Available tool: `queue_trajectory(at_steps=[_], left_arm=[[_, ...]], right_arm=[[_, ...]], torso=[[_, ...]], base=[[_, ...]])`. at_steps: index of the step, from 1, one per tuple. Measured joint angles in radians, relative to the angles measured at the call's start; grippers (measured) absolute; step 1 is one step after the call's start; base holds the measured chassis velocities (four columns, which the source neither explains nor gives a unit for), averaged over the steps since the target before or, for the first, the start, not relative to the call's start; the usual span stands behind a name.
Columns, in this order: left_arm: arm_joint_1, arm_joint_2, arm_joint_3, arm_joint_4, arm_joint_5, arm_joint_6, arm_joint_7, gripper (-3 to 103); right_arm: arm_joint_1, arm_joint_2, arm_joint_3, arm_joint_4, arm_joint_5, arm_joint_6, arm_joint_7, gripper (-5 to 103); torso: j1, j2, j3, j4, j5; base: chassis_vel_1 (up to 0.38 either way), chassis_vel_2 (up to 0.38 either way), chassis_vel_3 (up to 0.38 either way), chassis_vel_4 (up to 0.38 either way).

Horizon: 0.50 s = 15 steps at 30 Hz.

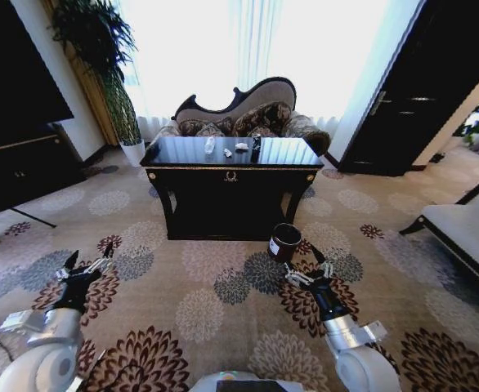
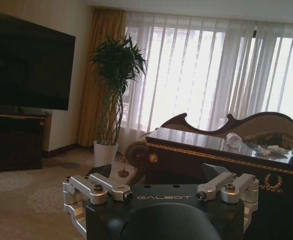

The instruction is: Move to the front of the table and place the trash on the table into the trash bin.

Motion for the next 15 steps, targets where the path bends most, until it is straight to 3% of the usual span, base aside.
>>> queue_trajectory(at_steps=[5, 15], left_arm=[[0.015, -0.003, -0.012, -0.026, 0.011, -0.014, -0.002, 100], [0.037, -0.009, -0.043, -0.083, -0.009, -0.017, 0.005, 100]], right_arm=[[0.010, 0.002, 0.026, 0.001, 0.023, 0.002, 0.014, 100], [0.030, 0.000, 0.063, 0.001, 0.055, 0.008, -0.036, 100]], torso=[[0.000, 0.000, 0.000, 0.0000, 0.0000], [0.000, 0.000, 0.000, 0.0001, 0.0000]], base=[[0.000, 0.000, 0.000, 0.000], [0.000, 0.000, 0.000, 0.000]])
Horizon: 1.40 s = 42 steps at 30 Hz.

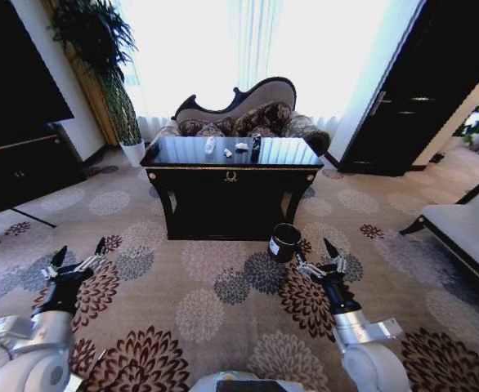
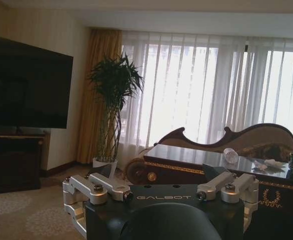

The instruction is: Move to the front of the table and place the trash on the table into the trash bin.

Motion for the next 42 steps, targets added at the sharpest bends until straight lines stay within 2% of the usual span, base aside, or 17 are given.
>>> queue_trajectory(at_steps=[15, 42], left_arm=[[-0.006, 0.003, -0.012, -0.008, -0.004, -0.009, 0.016, 100], [-0.016, 0.003, -0.024, -0.009, -0.003, -0.025, 0.033, 100]], right_arm=[[0.000, -0.001, 0.005, 0.005, -0.003, -0.006, -0.008, 100], [0.006, 0.000, 0.024, 0.025, -0.001, -0.018, -0.012, 100]], torso=[[0.000, 0.000, 0.000, -0.0001, 0.0000], [0.000, 0.000, 0.000, -0.0001, 0.0000]], base=[[-0.011, 0.015, 0.010, -0.017], [-0.169, 0.157, 0.163, -0.164]])
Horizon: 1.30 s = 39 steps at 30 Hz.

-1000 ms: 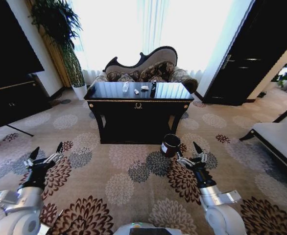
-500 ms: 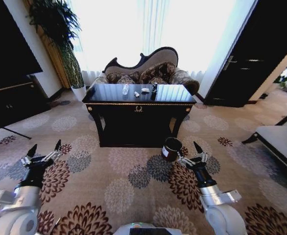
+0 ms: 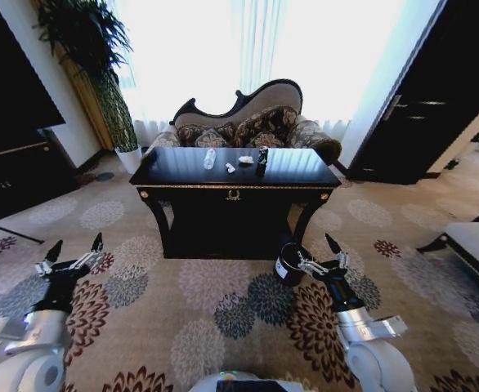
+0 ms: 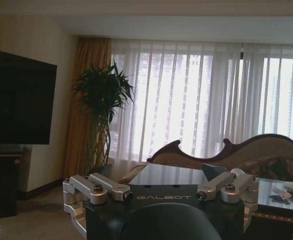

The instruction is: Move to the front of the table and place the trash on the table into the trash bin.

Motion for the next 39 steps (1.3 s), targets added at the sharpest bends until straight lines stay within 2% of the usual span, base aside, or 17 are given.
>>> queue_trajectory(at_steps=[39], left_arm=[[0.001, 0.000, -0.002, 0.000, 0.001, -0.004, -0.004, 100]], right_arm=[[-0.002, 0.005, -0.005, 0.008, 0.011, -0.004, 0.012, 100]], torso=[[0.000, 0.000, 0.000, 0.0000, -0.0002]], base=[[-0.229, 0.227, 0.234, -0.226]])
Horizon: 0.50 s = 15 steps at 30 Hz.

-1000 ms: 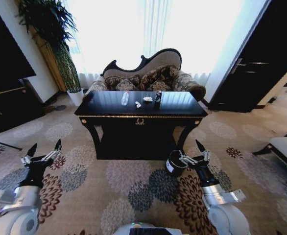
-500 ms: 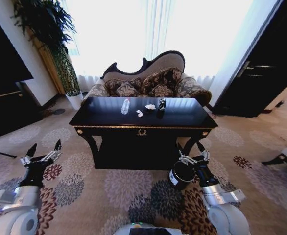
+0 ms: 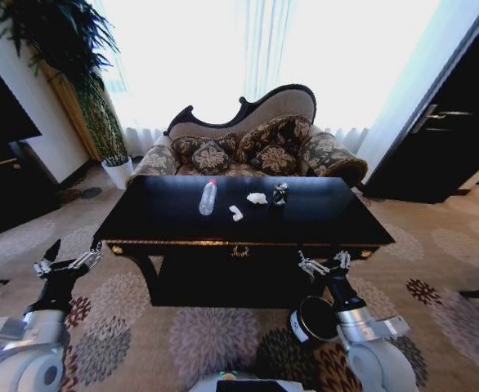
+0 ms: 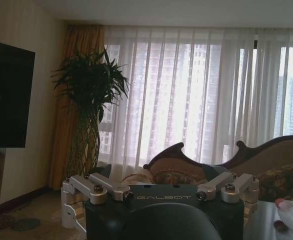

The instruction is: Move to the front of the table and place the trash on the table into the trash bin.

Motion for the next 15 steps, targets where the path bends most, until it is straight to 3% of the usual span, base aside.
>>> queue_trajectory(at_steps=[7, 15], left_arm=[[0.001, -0.001, 0.000, -0.001, 0.001, -0.001, 0.000, 100], [0.012, -0.003, -0.002, -0.012, 0.003, -0.003, 0.000, 100]], right_arm=[[-0.001, -0.001, -0.001, 0.002, 0.007, 0.016, -0.004, 100], [-0.003, -0.002, -0.001, 0.002, 0.005, 0.025, -0.012, 100]], torso=[[0.001, 0.000, 0.000, 0.0000, 0.0001], [-0.001, 0.000, 0.000, 0.0000, 0.0002]], base=[[-0.171, 0.156, 0.173, -0.189], [-0.011, 0.004, 0.005, -0.007]])
